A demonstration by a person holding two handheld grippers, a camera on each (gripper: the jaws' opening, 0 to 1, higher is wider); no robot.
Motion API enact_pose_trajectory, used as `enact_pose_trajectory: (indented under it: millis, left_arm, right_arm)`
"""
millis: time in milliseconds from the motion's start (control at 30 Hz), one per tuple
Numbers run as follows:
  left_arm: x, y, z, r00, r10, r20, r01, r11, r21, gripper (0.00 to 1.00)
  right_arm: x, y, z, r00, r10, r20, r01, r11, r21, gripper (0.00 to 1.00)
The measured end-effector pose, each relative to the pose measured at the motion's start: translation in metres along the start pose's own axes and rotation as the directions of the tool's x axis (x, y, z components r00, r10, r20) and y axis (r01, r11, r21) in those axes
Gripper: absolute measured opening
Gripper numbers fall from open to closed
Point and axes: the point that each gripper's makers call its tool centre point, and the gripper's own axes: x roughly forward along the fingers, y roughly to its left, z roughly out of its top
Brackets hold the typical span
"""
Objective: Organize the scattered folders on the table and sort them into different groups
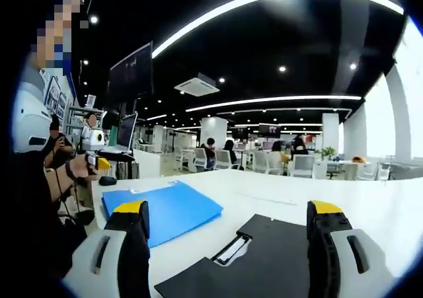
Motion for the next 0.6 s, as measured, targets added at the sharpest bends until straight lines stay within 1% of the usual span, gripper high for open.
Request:
enact_pose_trajectory:
  millis: [100,167,200,267,367,600]
  left_arm:
    - [-0.003,-0.004,-0.001,1.000,-0.004,0.001,0.004,1.000,0.000,0.99]
    - [-0.007,-0.013,0.002,0.999,-0.036,0.019,0.036,0.998,-0.054,0.99]
    - [-0.008,-0.014,0.003,0.999,-0.040,0.027,0.041,0.997,-0.071,0.99]
    - [-0.014,-0.018,0.006,0.998,-0.050,0.047,0.054,0.995,-0.081,0.99]
    - [-0.019,-0.021,0.007,0.998,-0.045,0.049,0.049,0.995,-0.082,0.99]
    - [-0.032,-0.025,0.001,0.999,-0.020,0.025,0.021,0.999,-0.050,0.99]
  right_arm:
    - [-0.007,0.003,-0.003,1.000,-0.003,-0.016,0.003,1.000,-0.023,0.98]
    - [-0.013,0.004,-0.006,0.999,-0.013,-0.033,0.011,0.999,-0.042,0.98]
    - [-0.013,0.004,-0.007,0.999,-0.014,-0.037,0.013,0.999,-0.044,0.98]
    - [-0.019,0.006,-0.011,0.998,-0.018,-0.061,0.015,0.998,-0.060,0.98]
    - [-0.025,0.009,-0.013,0.998,-0.016,-0.066,0.012,0.998,-0.067,0.98]
    - [-0.039,0.009,-0.019,0.997,-0.037,-0.070,0.031,0.996,-0.084,0.98]
